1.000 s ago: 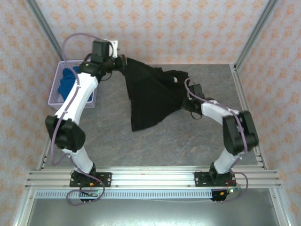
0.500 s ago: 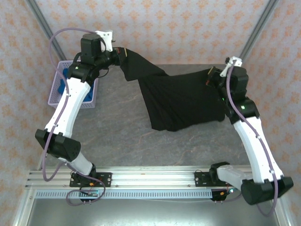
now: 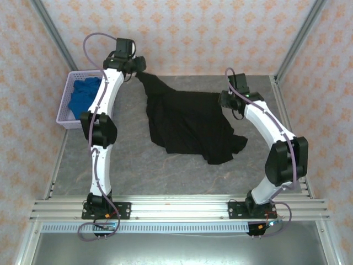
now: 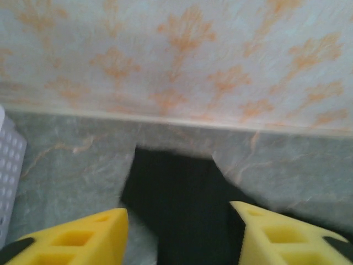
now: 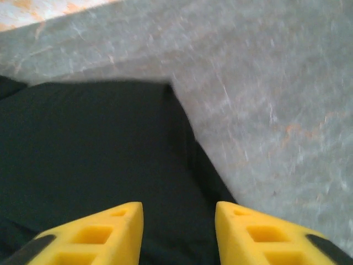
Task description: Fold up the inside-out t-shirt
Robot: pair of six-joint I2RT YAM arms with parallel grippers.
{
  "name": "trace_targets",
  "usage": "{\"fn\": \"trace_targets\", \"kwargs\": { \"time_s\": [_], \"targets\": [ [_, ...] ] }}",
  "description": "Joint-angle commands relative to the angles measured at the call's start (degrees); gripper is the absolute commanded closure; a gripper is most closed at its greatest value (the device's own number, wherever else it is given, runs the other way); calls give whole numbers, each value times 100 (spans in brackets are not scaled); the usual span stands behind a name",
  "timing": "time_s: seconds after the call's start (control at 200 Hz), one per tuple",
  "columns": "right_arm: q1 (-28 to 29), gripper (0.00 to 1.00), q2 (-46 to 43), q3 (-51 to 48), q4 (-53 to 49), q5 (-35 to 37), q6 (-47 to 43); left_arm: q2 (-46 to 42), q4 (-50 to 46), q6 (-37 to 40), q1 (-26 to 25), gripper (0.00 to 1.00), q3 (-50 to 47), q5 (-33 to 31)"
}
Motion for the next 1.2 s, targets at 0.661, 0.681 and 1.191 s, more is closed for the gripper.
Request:
{"fn": "trace_targets", "kwargs": {
  "time_s": [0.661,0.681,1.191],
  "targets": [
    [-23,52,-655,-3644,862,-1074,1272,-4058,2717,-1226,-2708,31,-8780,1091],
    [-23,53,-635,-3642,921,-1101,1290,-3973,2814,-1251,-2740,31,-8760,1139],
    [-132,100,-2369,-3166,707,-1112,1125,-4169,2965,-875,-2881,100,-8188,923]
  ]
}}
